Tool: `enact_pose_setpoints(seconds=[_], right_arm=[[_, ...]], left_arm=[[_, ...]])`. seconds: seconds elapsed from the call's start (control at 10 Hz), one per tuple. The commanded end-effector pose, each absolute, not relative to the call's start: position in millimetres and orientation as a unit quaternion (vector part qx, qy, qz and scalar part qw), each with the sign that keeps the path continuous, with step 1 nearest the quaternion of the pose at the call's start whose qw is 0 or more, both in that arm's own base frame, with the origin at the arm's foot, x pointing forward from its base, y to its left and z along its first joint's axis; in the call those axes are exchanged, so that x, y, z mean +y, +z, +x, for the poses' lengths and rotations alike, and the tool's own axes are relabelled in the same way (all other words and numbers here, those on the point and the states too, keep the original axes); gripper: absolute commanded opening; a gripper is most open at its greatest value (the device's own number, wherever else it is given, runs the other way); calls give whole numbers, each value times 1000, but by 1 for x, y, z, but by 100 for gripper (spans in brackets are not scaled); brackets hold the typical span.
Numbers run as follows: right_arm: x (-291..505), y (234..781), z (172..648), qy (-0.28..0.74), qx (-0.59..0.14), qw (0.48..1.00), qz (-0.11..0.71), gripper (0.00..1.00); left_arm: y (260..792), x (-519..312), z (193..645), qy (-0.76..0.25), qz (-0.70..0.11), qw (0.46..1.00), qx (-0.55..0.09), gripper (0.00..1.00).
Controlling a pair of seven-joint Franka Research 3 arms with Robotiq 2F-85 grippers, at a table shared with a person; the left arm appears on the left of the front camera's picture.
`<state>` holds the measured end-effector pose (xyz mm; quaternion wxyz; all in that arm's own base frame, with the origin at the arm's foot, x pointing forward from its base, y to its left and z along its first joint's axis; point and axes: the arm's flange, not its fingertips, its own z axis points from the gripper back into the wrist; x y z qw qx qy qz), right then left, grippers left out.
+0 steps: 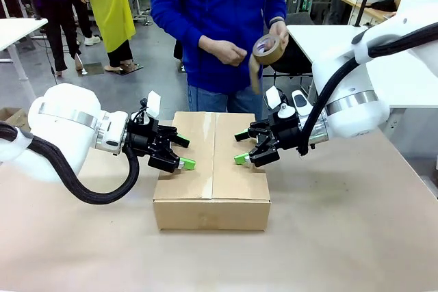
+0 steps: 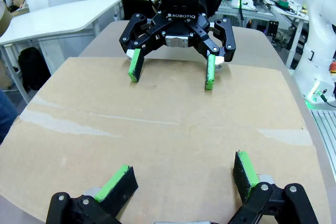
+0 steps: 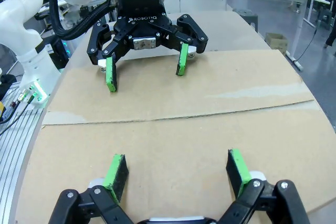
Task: Pack the gift set into the box.
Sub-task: Press and hold the closed box until the human finishes sealing it.
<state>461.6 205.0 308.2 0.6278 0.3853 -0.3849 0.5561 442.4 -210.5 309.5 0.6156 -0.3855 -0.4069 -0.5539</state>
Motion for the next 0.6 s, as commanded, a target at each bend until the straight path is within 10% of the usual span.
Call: enact_pose_setpoints(seconds=[0.0,0.5], right_arm=[[205,306,461,560,-385,627,382,100],[205,306,461,560,-385,627,382,100]], left_arm=[[307,-210,441,-554,-384,618,-404,100],[307,-210,441,-554,-384,618,-404,100]])
